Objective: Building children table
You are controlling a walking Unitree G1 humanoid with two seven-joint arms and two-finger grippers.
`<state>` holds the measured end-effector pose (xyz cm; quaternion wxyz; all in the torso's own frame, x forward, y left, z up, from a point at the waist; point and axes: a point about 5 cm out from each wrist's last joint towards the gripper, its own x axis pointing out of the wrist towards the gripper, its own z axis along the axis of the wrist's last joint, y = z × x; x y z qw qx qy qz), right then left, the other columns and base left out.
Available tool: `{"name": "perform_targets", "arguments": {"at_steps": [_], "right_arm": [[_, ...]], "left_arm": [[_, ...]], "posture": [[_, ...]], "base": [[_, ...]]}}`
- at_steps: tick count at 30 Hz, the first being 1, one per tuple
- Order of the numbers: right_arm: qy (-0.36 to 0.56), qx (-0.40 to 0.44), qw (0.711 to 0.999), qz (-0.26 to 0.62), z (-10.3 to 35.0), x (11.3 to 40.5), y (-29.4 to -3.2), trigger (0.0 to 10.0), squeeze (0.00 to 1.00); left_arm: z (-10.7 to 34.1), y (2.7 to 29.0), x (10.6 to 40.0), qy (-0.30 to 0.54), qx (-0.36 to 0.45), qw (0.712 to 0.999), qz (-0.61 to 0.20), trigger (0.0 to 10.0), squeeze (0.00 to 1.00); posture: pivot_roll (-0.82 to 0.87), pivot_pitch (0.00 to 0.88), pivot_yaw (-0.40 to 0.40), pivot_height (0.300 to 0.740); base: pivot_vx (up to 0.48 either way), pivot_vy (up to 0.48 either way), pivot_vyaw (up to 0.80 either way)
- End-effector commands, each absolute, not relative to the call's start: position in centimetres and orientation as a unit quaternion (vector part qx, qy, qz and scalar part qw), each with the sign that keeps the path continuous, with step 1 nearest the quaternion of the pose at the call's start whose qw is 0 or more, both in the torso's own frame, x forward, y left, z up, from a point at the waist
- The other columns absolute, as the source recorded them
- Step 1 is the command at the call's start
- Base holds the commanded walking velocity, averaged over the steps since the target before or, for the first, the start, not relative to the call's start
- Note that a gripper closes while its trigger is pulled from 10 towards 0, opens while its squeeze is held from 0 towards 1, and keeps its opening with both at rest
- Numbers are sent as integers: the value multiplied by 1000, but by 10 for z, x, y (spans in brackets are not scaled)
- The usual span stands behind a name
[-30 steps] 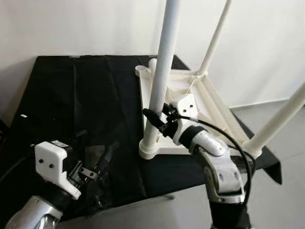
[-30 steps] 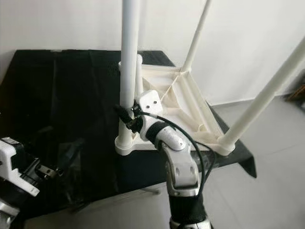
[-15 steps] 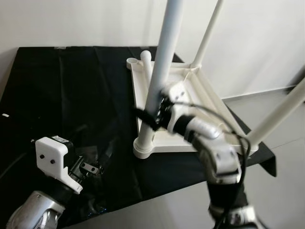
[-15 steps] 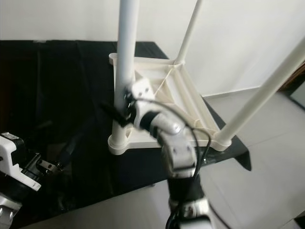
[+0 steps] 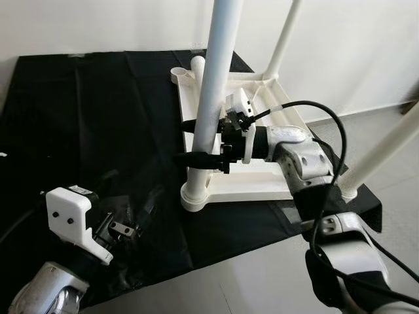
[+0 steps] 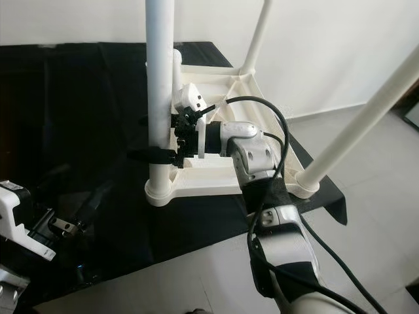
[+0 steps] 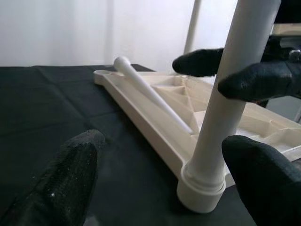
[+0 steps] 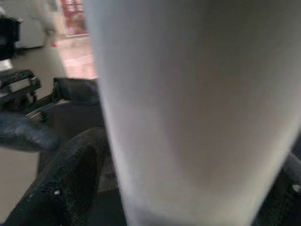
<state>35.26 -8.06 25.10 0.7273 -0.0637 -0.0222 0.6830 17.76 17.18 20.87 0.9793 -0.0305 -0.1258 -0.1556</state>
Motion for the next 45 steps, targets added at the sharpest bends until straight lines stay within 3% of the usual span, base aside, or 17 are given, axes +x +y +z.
{"name": "perform_targets", "arguments": {"at_steps": [1,2,15,17,19,20,21,22,23,24,25,27,33,34,37,38,45], "right_arm": [[-31,-69,713,697,255,354,-81,1412,0],[-25,-73,703,707,254,355,-80,0,0],[-21,-75,691,719,256,358,-90,0,0],[-32,-84,722,686,249,353,-99,0,0],[-32,-84,722,686,249,353,-99,0,0],[-34,-68,763,642,240,345,-95,0,0],[-39,-54,852,519,224,342,-85,0,0],[-39,-54,852,519,224,342,-85,0,0],[-8,-45,917,396,198,322,-83,0,0],[-8,-45,917,396,198,322,-83,0,0],[7,-52,944,326,182,301,-79,0,0],[13,-59,949,309,174,287,-72,0,0],[6,-66,943,326,179,291,-64,0,0],[22,-57,938,341,182,288,-60,10000,0],[37,-40,937,344,186,283,-56,10000,0],[37,-34,938,343,190,283,-55,10000,1000],[5,-11,904,428,212,290,-47,10000,1000]], "left_arm": [[211,171,174,-126,-30,979,-158,10000,0],[210,171,173,-124,-30,979,-158,10000,0],[210,172,172,-123,-32,980,-155,10000,0],[210,172,173,-123,-32,979,-156,10000,0],[210,172,173,-123,-32,979,-156,10000,0],[209,173,174,-123,-32,979,-157,10000,0],[208,174,174,-122,-32,979,-157,10000,0],[208,174,174,-122,-32,979,-157,10000,0],[208,174,175,-121,-30,980,-157,10000,0],[208,174,175,-121,-30,980,-157,10000,0],[207,175,176,-120,-29,980,-157,10000,0],[206,177,176,-118,-28,980,-156,10000,0],[204,179,180,-114,-32,980,-161,10000,0],[203,180,180,-113,-31,981,-157,10000,0],[203,181,180,-114,-29,981,-153,10000,0],[203,182,180,-115,-29,981,-152,10000,0],[204,181,180,-115,-30,981,-154,10000,0]], "posture": [[-34,153,-115,740],[-30,156,-118,740],[-36,157,-114,740],[-56,148,-124,740],[-56,148,-124,740],[-58,145,-132,740],[-43,130,-130,740],[-43,130,-130,740],[-27,130,-124,740],[-27,130,-124,740],[-23,128,-121,740],[-41,120,-105,740],[-42,97,-102,740],[-37,96,-96,740],[-34,98,-94,740],[-34,98,-94,740],[-35,106,-89,740]], "base": [[0,0,0],[0,0,0],[0,0,0],[0,0,0],[0,0,0],[0,0,0],[0,0,0],[0,0,0],[0,0,0],[0,0,0],[0,0,0],[0,0,0],[0,0,0],[0,0,0],[0,0,0],[0,0,0],[0,0,0]]}}
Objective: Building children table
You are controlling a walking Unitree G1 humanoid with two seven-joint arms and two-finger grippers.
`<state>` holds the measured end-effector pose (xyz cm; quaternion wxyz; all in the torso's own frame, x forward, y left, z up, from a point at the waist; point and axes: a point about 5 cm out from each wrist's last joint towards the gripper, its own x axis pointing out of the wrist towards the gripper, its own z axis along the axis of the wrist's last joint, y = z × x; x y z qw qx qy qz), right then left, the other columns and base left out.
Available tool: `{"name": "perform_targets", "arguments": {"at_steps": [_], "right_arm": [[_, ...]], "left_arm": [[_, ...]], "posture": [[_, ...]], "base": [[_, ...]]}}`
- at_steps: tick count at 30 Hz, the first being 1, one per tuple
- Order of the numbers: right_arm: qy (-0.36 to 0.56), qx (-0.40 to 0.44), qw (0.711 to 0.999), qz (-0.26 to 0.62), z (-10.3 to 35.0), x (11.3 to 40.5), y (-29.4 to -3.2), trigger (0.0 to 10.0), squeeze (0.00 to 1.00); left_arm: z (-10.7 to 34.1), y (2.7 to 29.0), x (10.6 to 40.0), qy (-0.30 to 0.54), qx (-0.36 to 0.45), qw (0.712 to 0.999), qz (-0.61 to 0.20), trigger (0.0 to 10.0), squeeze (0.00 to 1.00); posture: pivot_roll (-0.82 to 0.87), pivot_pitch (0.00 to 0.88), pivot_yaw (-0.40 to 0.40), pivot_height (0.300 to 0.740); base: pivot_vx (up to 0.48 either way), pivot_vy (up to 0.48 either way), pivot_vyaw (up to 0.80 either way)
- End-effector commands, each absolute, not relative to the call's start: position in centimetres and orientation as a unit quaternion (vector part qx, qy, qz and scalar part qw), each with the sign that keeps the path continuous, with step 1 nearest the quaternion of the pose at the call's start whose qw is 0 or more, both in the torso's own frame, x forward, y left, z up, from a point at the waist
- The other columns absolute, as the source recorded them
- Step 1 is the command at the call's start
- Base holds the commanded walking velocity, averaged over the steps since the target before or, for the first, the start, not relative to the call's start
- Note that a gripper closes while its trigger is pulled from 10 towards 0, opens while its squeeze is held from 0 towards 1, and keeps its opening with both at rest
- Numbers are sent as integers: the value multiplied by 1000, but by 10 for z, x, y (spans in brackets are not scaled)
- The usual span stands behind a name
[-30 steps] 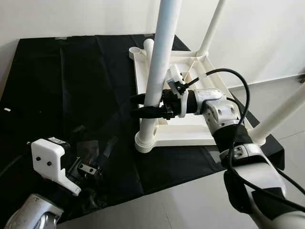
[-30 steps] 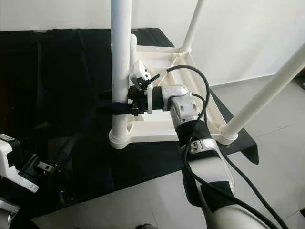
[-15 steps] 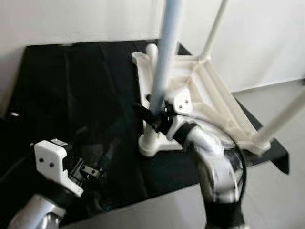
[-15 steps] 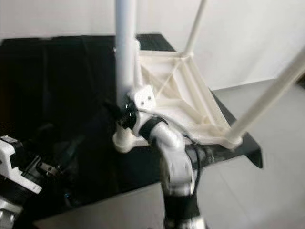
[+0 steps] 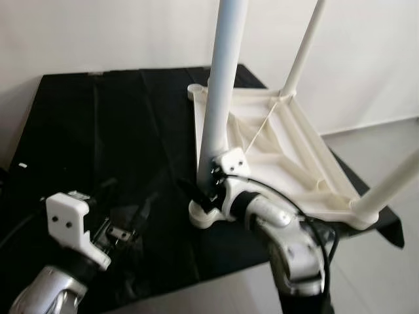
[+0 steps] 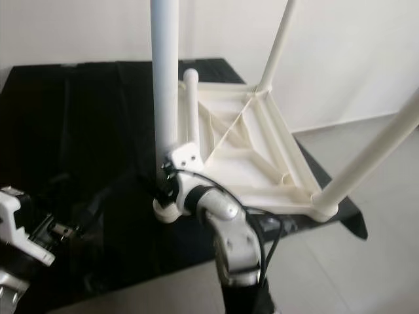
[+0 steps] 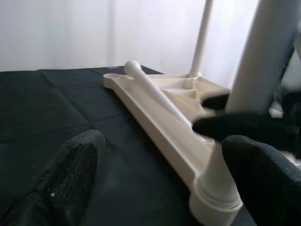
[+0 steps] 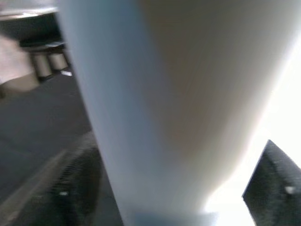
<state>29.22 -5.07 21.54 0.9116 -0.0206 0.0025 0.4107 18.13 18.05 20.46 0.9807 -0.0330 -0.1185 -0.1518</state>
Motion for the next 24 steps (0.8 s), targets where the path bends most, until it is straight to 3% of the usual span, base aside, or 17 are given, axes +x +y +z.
{"name": "perform_targets", "arguments": {"at_steps": [1,2,3,4,5,6,11,18,19,21,22,24], "right_arm": [[-24,-21,857,514,225,293,-46,10000,1000],[-36,-40,811,582,234,297,-51,10000,1000],[-36,-40,811,582,234,297,-51,10000,1000],[-41,-53,780,622,239,299,-55,10000,1000],[-34,-74,753,653,239,304,-64,10000,153],[-12,-75,737,671,237,312,-73,10000,0],[11,-71,717,694,240,330,-88,10000,0],[-6,-70,698,713,256,342,-87,10000,0],[-8,-69,693,717,260,346,-85,7804,0],[-9,-69,685,725,263,349,-85,7804,0],[-8,-69,678,731,264,352,-84,0,0],[-6,-69,675,735,265,353,-85,0,0]], "left_arm": [[204,180,180,-115,-31,981,-156,10000,0],[205,180,180,-116,-32,980,-156,10000,0],[205,180,180,-116,-32,980,-156,10000,0],[205,179,179,-116,-32,980,-157,10000,0],[206,178,179,-117,-33,980,-156,10000,0],[206,178,178,-118,-34,980,-156,10000,0],[208,176,174,-119,-35,980,-156,10000,0],[210,175,168,-116,-37,980,-156,10000,0],[210,175,167,-114,-38,981,-156,10000,0],[211,175,165,-112,-38,981,-156,10000,0],[211,175,164,-111,-38,981,-156,10000,0],[211,175,164,-110,-38,981,-156,10000,0]], "posture": [[-31,113,-93,740],[-27,115,-96,740],[-27,115,-96,740],[-27,115,-96,740],[-25,125,-99,740],[-19,133,-103,740],[-8,152,-104,740],[12,179,-99,740],[16,183,-99,740],[18,185,-98,740],[21,188,-97,740],[21,188,-97,740]], "base": [[0,0,0],[0,0,0],[0,0,0],[0,0,0],[0,0,0],[0,0,0],[0,0,0],[0,0,0],[0,0,0],[0,0,0],[0,0,0],[0,0,0]]}}
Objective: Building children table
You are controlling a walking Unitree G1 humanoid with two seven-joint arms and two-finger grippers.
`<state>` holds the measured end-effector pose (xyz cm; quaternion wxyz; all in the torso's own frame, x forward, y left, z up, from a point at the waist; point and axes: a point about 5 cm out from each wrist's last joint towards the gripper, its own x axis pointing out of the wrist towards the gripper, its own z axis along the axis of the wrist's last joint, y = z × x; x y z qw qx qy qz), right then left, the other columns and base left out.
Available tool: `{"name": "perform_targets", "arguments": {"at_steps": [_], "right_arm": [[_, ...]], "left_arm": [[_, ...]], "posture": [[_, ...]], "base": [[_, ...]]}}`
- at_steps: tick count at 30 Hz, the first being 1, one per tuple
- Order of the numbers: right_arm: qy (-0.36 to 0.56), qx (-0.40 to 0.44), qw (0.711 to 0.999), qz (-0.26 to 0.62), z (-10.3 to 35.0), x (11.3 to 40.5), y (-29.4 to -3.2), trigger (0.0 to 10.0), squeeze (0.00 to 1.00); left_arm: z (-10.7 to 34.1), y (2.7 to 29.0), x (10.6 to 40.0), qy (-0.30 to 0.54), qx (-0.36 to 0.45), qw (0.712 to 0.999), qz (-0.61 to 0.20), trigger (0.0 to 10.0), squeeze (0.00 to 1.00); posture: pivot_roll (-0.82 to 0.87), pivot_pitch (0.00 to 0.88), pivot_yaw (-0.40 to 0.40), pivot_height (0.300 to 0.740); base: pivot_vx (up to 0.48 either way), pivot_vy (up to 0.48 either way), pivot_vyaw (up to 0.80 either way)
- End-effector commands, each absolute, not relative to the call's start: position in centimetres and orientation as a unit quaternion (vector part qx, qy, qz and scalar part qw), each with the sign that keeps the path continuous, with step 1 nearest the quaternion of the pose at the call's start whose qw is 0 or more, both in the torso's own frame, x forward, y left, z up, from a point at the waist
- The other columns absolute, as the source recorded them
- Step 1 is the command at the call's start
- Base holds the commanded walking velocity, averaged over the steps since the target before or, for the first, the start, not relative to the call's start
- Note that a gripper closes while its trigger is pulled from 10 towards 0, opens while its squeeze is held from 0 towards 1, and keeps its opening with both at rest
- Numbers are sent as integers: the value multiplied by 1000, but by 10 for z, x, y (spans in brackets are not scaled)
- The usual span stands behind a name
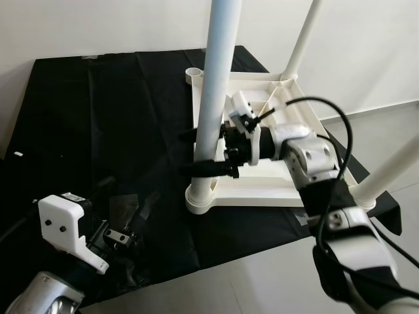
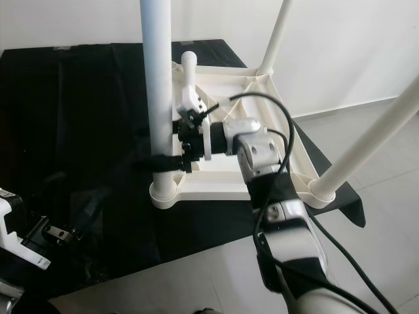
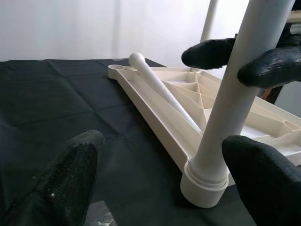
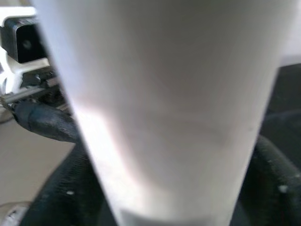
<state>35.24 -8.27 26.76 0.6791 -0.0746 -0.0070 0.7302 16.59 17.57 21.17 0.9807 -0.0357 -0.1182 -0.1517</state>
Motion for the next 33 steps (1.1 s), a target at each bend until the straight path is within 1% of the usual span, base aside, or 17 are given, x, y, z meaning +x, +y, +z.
{"name": "perform_targets", "arguments": {"at_steps": [1,2,3,10,12,14,16,17,18,19,21,22,23,24,26,29,33], "right_arm": [[-5,-70,667,742,265,355,-86,0,0],[-5,-70,667,742,265,355,-86,0,0],[-5,-68,659,749,266,356,-88,0,0],[-3,-68,651,756,267,357,-93,0,0],[-3,-69,652,755,265,357,-98,0,0],[-17,-66,675,735,257,352,-106,0,0],[-17,-66,675,735,257,352,-106,0,0],[-21,-52,703,709,247,348,-105,0,0],[-21,-52,703,709,247,348,-105,0,0],[12,-67,813,578,213,347,-87,0,0],[12,-67,813,578,213,347,-87,0,0],[31,-77,898,433,189,336,-79,0,0],[41,-83,944,318,177,326,-81,0,0],[35,-80,955,285,180,319,-75,0,0],[31,-63,954,293,184,316,-69,0,0],[25,-52,936,347,186,301,-53,0,0],[27,-54,928,367,185,296,-47,0,0]], "left_arm": [[211,175,164,-110,-38,981,-155,10000,0],[211,175,164,-110,-38,981,-155,10000,0],[211,175,163,-109,-38,981,-155,10000,0],[211,175,164,-108,-38,981,-154,10000,0],[211,174,164,-108,-38,981,-154,10000,0],[211,175,166,-109,-39,981,-153,10000,0],[211,175,166,-109,-39,981,-153,10000,0],[211,175,167,-110,-38,981,-153,10000,0],[211,175,167,-110,-38,981,-153,10000,0],[211,177,168,-111,-37,981,-152,10000,0],[211,177,168,-111,-37,981,-152,10000,0],[211,179,170,-112,-36,981,-151,10000,0],[210,180,172,-113,-35,981,-151,10000,0],[209,181,174,-112,-35,981,-153,10000,0],[208,181,176,-111,-36,981,-155,10000,0],[206,182,179,-111,-36,981,-157,10000,0],[205,183,180,-113,-34,981,-153,10000,0]], "posture": [[25,189,-99,740],[25,189,-99,740],[23,190,-100,740],[19,187,-100,740],[9,182,-98,740],[-10,179,-106,740],[-10,179,-106,740],[-27,177,-113,740],[-27,177,-113,740],[-40,167,-102,740],[-40,167,-102,740],[-48,162,-93,740],[-48,162,-93,740],[-53,130,-82,740],[-56,115,-79,740],[-62,107,-85,740],[-59,98,-90,740]], "base": [[0,0,0],[0,0,0],[0,0,0],[0,0,0],[0,0,0],[0,0,0],[0,0,0],[0,0,0],[0,0,0],[0,0,0],[0,0,0],[0,0,0],[0,0,0],[0,0,0],[0,0,0],[0,0,0],[0,0,0]]}}
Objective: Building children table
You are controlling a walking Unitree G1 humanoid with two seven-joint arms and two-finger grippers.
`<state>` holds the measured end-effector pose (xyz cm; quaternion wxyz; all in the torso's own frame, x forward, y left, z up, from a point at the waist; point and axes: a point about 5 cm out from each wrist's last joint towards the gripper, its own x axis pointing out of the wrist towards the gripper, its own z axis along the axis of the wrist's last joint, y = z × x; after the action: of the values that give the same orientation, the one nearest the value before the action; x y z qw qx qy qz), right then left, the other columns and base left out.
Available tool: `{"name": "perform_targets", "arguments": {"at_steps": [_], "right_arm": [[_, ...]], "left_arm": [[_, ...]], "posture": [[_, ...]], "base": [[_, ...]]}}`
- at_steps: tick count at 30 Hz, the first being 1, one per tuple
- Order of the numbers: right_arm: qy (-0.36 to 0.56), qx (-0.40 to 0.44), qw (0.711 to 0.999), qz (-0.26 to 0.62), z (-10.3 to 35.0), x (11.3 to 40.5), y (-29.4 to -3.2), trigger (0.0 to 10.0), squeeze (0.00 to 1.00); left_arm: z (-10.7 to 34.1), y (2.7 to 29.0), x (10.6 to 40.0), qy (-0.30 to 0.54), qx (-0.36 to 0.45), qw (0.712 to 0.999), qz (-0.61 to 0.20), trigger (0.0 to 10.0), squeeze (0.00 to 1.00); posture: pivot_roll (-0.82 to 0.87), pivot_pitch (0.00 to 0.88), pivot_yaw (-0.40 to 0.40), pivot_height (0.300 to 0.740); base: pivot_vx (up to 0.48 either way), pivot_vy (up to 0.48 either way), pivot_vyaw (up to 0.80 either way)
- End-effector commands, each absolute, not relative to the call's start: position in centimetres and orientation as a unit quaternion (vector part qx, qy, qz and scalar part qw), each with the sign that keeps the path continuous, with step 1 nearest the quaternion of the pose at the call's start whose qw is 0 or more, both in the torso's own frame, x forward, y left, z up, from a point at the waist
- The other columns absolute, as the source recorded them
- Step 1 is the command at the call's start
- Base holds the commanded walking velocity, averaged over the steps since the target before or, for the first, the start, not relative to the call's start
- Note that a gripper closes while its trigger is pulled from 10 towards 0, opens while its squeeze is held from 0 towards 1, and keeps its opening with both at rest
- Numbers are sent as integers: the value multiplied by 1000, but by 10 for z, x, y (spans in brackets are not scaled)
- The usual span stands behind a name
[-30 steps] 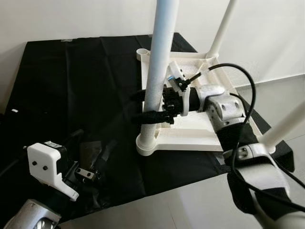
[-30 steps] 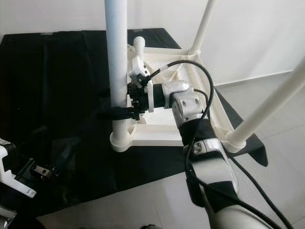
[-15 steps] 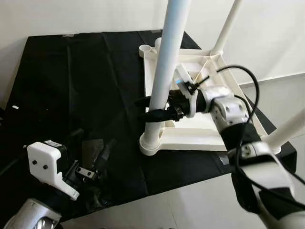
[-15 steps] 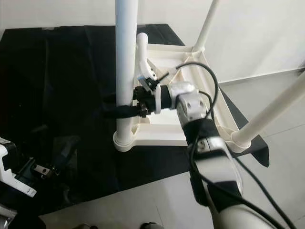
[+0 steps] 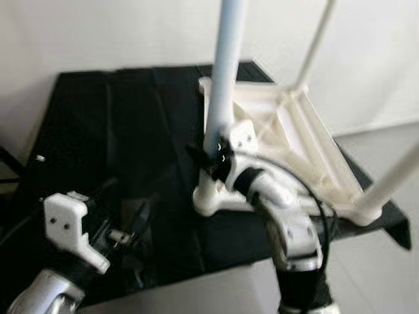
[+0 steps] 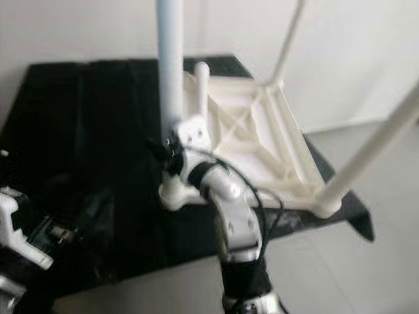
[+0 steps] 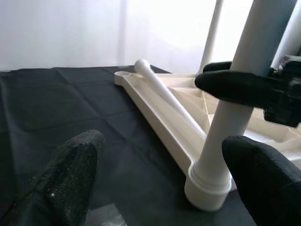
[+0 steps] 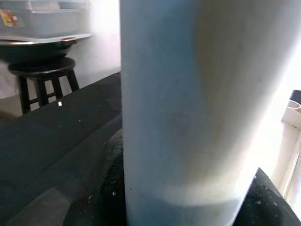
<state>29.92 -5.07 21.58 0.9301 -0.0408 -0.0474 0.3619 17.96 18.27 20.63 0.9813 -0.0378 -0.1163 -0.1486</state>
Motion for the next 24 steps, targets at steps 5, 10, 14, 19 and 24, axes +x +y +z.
{"name": "perform_targets", "arguments": {"at_steps": [5,10,14,19,24], "right_arm": [[26,-34,930,366,201,299,-46,10000,310],[9,25,886,463,228,297,-37,10000,1000],[-18,-16,797,604,239,288,-39,10000,1000],[10,-84,719,690,227,296,-54,10000,1000],[19,-91,708,700,229,316,-59,10000,0]], "left_arm": [[205,183,180,-116,-34,981,-150,10000,0],[205,182,180,-117,-36,981,-153,10000,0],[206,180,179,-119,-37,980,-154,10000,0],[207,179,178,-122,-37,980,-153,10000,0],[208,178,177,-121,-38,980,-153,10000,0]], "posture": [[-56,95,-93,740],[-56,101,-94,740],[-53,114,-104,740],[-49,129,-98,740],[-41,138,-99,740]], "base": [[0,0,0],[0,0,0],[0,0,0],[0,0,0],[0,0,0]]}}
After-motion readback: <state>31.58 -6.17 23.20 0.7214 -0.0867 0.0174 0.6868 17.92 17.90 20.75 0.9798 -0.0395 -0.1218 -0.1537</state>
